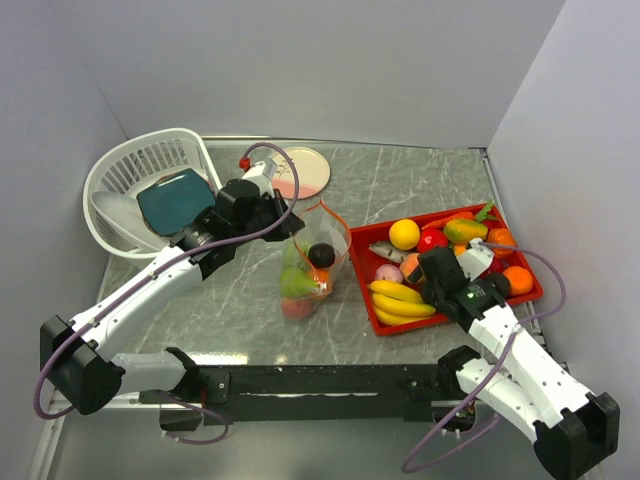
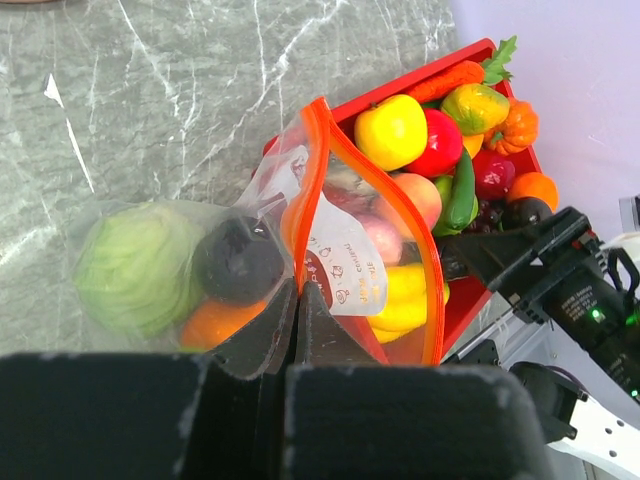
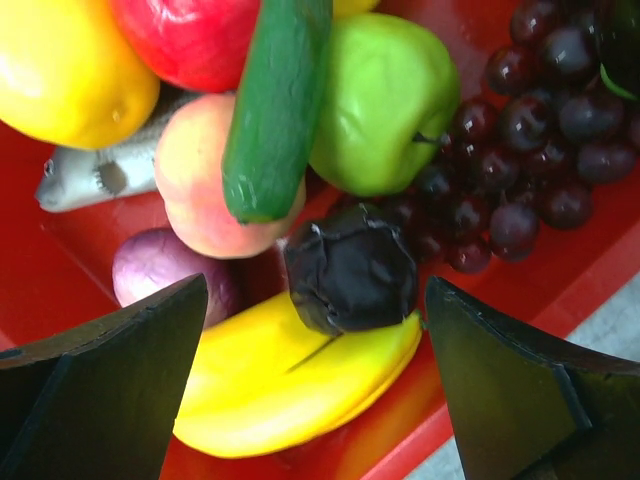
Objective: Place the food in the zip-top bag and seal the zipper
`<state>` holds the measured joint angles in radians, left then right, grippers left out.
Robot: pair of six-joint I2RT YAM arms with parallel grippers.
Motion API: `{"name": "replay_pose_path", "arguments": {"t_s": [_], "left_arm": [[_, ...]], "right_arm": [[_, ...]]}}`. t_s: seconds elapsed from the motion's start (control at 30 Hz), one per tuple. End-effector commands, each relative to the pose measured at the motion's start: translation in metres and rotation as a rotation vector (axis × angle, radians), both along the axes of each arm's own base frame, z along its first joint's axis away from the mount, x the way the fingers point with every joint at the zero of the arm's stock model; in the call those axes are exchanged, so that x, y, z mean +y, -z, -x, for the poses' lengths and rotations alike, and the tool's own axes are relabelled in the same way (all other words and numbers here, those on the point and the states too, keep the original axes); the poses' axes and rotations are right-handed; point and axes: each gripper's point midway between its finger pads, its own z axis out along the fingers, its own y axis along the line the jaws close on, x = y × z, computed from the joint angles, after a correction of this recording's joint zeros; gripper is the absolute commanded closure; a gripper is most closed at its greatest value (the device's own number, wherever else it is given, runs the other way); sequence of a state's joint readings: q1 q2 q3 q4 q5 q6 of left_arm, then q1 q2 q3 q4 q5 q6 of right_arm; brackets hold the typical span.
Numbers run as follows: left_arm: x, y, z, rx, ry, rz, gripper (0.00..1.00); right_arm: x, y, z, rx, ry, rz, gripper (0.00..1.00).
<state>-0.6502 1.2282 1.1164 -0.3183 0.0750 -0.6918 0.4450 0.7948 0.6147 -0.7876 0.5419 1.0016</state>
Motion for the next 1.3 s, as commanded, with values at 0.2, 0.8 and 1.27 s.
{"name": "replay_pose_path", "arguments": {"t_s": [0.2, 0.8, 1.27], "left_arm": [[-0.005, -0.011, -0.001, -0.041, 0.024, 0.035, 0.99], [-0.006, -0.01, -0.003, -0.033, 0.021, 0.038, 0.99], [-0.009, -0.009, -0.007, -0.026, 0.012, 0.046, 0.99]], "right_arm": [[-0.001, 0.016, -0.014, 0.023, -0.003, 0.017, 0.09], [-0.001, -0.005, -0.006, 0.001, -0.034, 0.002, 0.71], [0.056, -0.108, -0.023, -0.149, -0.349, -0.151, 0.84]]}}
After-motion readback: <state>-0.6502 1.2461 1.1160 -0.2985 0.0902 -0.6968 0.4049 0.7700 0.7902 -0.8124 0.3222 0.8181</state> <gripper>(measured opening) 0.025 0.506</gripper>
